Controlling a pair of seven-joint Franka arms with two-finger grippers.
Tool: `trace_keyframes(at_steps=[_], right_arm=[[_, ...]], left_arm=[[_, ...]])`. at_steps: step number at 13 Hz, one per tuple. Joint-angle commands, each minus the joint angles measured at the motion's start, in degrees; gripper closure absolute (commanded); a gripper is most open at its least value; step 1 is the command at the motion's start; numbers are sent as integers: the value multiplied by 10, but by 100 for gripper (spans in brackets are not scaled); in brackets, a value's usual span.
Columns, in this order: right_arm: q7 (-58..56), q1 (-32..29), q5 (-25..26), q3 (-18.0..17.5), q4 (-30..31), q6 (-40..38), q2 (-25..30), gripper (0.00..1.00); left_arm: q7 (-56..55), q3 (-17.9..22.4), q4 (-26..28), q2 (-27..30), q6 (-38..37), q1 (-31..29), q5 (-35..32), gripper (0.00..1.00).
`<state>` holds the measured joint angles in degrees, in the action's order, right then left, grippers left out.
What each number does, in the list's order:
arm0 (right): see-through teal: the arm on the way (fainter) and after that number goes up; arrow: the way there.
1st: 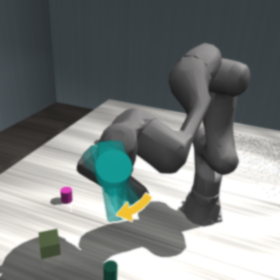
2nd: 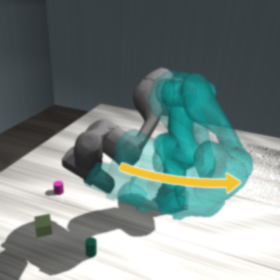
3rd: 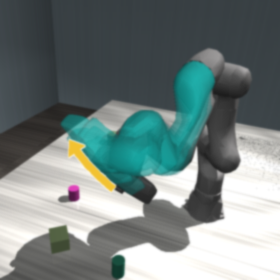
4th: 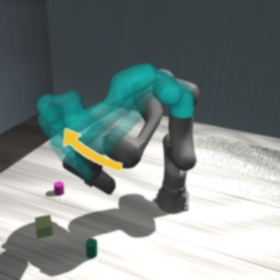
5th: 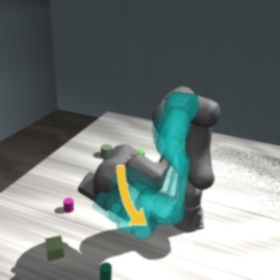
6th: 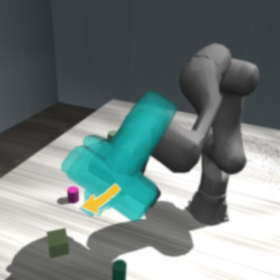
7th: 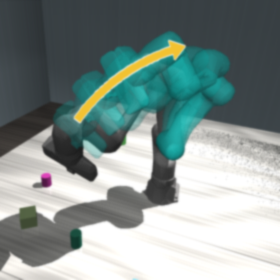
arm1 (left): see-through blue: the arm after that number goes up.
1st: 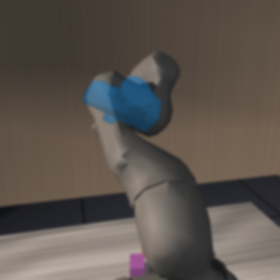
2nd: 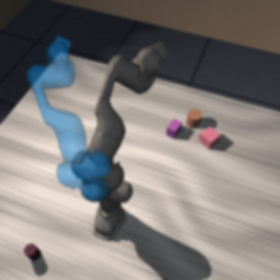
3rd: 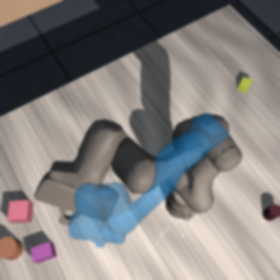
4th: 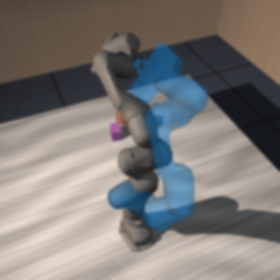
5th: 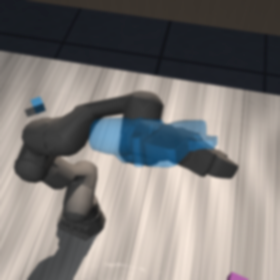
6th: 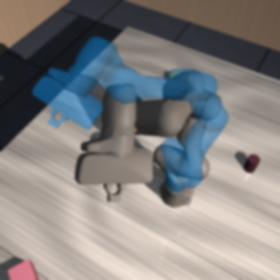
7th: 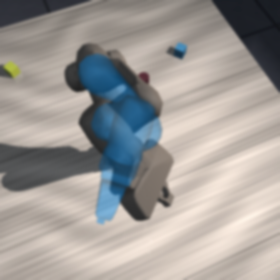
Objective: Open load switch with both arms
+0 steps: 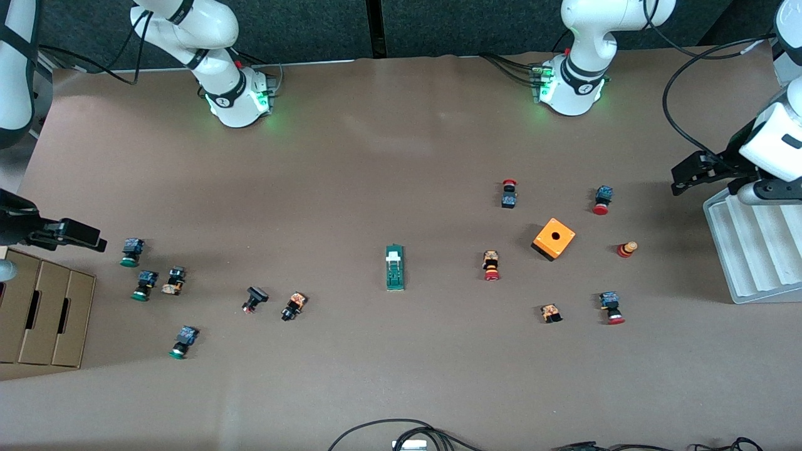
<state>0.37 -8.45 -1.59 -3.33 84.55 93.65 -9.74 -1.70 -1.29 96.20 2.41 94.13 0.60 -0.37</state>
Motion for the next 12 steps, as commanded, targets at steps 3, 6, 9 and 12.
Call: trace_keyframes(at_steps=[3, 6, 9, 12], right_arm=[[-1, -2, 11, -3, -6, -10, 0, 0], [-1, -2, 11, -3, -6, -10, 0, 0], [-2, -3, 11, -3, -6, -10, 0, 0], [-2, -4, 12, -3, -6, -9, 0, 0]], left_arm=[[-32, 0, -1, 1, -5, 5, -5, 1], [-35, 0, -14, -33, 20, 5, -5, 1], [-35, 2, -51, -70, 24, 3, -7, 1], [-39, 1, -52, -71, 25, 4, -38, 1]])
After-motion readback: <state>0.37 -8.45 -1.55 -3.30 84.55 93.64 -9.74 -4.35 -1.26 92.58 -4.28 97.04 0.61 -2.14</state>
